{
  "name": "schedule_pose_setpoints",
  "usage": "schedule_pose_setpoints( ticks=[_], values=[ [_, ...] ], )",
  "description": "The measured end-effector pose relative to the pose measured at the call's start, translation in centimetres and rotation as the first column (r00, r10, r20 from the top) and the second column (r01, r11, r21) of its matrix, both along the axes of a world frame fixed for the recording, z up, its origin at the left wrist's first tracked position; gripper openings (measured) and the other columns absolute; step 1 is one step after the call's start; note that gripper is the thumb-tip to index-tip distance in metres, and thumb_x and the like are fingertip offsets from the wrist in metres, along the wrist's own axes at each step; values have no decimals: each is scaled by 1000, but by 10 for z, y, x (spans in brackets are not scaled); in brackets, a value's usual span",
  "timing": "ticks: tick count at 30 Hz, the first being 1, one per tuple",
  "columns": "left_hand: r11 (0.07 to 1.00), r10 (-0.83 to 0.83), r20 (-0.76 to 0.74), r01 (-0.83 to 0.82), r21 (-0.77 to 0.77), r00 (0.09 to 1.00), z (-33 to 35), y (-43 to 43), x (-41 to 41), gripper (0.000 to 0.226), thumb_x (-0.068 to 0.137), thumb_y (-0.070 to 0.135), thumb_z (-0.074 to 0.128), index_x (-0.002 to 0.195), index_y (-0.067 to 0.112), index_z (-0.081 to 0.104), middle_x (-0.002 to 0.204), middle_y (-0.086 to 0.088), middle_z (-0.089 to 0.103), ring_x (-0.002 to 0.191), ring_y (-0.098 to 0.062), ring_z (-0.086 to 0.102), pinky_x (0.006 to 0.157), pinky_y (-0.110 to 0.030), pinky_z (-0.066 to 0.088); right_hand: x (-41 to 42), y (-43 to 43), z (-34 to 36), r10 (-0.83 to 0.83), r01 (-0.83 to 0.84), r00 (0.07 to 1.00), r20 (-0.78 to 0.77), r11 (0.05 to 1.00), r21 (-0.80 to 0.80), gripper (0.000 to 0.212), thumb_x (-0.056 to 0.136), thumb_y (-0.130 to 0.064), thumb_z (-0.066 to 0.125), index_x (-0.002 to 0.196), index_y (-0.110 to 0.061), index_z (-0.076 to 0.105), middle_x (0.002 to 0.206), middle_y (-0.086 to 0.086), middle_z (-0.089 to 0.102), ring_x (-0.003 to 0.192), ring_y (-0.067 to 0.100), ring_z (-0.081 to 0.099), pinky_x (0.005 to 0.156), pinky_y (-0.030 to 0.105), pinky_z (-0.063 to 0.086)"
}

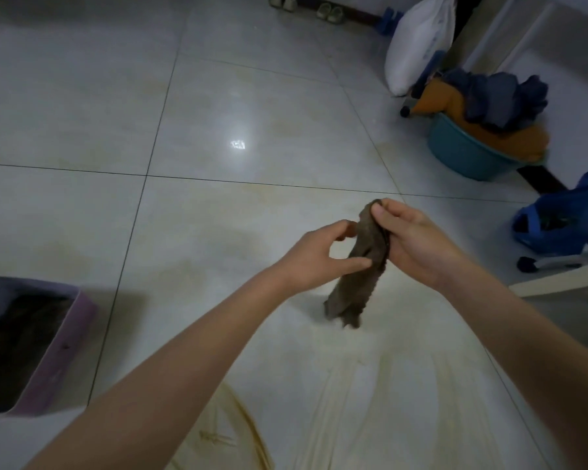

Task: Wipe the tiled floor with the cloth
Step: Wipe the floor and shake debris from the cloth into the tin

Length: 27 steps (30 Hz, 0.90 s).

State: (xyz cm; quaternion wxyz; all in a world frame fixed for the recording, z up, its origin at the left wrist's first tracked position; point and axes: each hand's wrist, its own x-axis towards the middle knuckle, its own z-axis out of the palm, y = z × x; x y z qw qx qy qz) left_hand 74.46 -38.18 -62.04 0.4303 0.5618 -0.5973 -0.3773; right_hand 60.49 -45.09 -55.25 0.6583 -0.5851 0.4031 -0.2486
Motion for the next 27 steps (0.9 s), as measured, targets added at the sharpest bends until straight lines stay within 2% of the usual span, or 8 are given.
schedule_pose_setpoints(
  ticks=[2, 4, 8, 11, 14, 18, 23, 27],
  values=[
    [1000, -25, -66, 26, 14, 998, 2, -1, -1, 29, 84, 32, 72, 107, 32, 55, 101, 10, 66, 96, -7, 62, 79, -16, 46, -5, 3, 1, 24, -25, 1000, 19, 1000, 17, 16, 97, -16, 50, 95, -5, 61, 76, 0, 69, 78, 12, 67, 75, 24, 57],
    [998, -45, -91, 48, 31, 995, 1, 4, 5, 15, 84, 31, 73, 84, 29, 58, 72, 14, 59, 69, -5, 57, 68, -23, 46, -10, 4, 2, 27, -27, 999, 22, 1000, -2, 15, 93, -20, 52, 92, -8, 61, 74, -4, 67, 75, 8, 65, 71, 22, 56],
    [990, -109, -35, 111, 86, 993, -6, 23, 27, 35, 86, 30, 70, 62, 19, 48, 56, 16, 46, 54, -1, 42, 58, -14, 34, -12, 5, 4, -34, 36, 998, 56, 998, -46, 15, 87, -27, 56, 88, -14, 64, 77, -5, 67, 77, 9, 64, 71, 26, 55],
    [972, -142, 61, 128, 199, 988, -20, 42, 54, 33, 89, 29, 68, 63, 18, 50, 55, 16, 47, 54, -1, 41, 55, -13, 32, -14, 3, 7, -69, 73, 991, 111, 997, -37, 17, 93, -23, 53, 86, -16, 66, 79, -4, 67, 79, 9, 65, 70, 27, 56],
    [955, -132, 108, 97, 282, 985, -36, 59, 72, 28, 90, 28, 66, 73, 5, 62, 66, -2, 52, 61, -7, 45, 59, -18, 36, -14, 2, 8, -91, 95, 989, 116, 995, -32, 18, 95, -21, 51, 89, -14, 67, 82, -3, 69, 81, 10, 68, 70, 26, 57],
    [946, -70, 97, 35, 322, 993, -56, 72, 80, 14, 94, 23, 62, 80, 22, 63, 79, 6, 64, 74, -3, 59, 72, -20, 47, -12, -2, -4, -186, 187, 980, 78, 982, -6, 19, 97, -19, 52, 92, -14, 70, 89, -1, 72, 92, 13, 69, 76, 26, 57],
    [940, 258, 202, -294, 172, 945, -53, 50, 107, 3, 91, 19, 65, 89, 20, 64, 90, -3, 68, 92, -19, 64, 88, -31, 47, -5, -27, -24, -335, 335, 942, 7, 942, -6, 19, 100, -21, 51, 93, -13, 67, 95, 2, 69, 99, 17, 64, 80, 27, 54],
    [902, 420, 217, -432, 8, 881, -20, 21, 129, 2, 90, 21, 67, 89, 21, 68, 85, 4, 68, 88, -15, 64, 88, -31, 50, 5, -56, -30, -437, 438, 899, 14, 899, -6, 25, 100, -25, 51, 115, -10, 63, 116, 6, 66, 111, 20, 61, 101, 37, 49]
  ],
)
